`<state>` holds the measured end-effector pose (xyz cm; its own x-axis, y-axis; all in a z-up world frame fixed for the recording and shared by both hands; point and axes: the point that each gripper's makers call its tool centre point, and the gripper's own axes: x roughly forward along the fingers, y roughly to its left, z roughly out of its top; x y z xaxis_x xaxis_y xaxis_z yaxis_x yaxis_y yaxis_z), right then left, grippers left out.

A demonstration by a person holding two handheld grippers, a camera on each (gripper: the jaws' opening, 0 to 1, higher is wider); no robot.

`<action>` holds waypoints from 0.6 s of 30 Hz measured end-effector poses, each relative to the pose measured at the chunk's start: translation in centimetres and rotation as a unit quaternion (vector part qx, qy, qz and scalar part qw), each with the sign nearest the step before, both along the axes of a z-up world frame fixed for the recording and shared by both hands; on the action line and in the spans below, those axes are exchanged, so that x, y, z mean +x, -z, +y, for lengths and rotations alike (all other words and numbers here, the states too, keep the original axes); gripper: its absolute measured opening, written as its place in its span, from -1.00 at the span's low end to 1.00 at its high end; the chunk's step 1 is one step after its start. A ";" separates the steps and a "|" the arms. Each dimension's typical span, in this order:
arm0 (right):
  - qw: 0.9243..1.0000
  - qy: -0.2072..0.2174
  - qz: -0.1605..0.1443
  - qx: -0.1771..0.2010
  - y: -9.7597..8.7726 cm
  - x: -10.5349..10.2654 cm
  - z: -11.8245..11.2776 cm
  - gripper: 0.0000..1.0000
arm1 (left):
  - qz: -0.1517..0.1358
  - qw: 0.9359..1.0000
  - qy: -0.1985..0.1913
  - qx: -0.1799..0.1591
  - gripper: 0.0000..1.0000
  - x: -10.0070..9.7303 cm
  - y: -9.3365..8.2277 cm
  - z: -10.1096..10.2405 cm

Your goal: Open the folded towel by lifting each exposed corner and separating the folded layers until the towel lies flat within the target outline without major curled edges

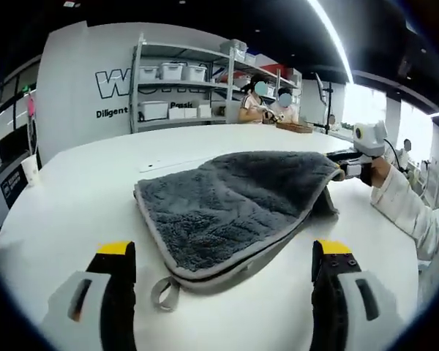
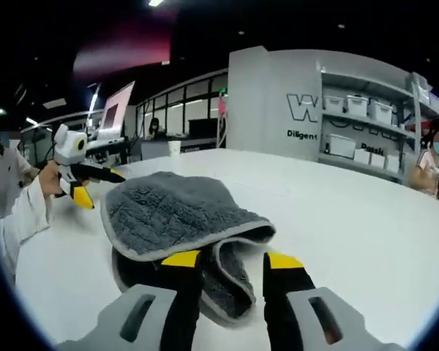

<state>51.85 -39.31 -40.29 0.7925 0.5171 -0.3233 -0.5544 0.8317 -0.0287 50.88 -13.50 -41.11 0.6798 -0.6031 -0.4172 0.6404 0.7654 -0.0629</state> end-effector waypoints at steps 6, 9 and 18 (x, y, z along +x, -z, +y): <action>1.000 -0.011 -0.008 0.013 -0.2 0.0 0.4 -1.00 | 0.003 1.000 0.000 0.005 0.96 0.0 0.2 0.1; 1.000 -0.011 -0.011 0.014 -0.3 0.1 0.5 -1.00 | 0.005 1.000 0.002 0.006 0.96 0.0 0.3 0.0; 1.000 -0.004 -0.025 0.012 -0.7 0.3 0.3 -1.00 | 0.007 1.000 0.004 0.016 0.96 -0.2 0.6 0.0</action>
<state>52.14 -39.04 -39.56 0.8033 0.5302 -0.2712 -0.5591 0.8283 -0.0368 50.66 -13.53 -41.67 0.6696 -0.5942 -0.4456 0.6455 0.7623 -0.0465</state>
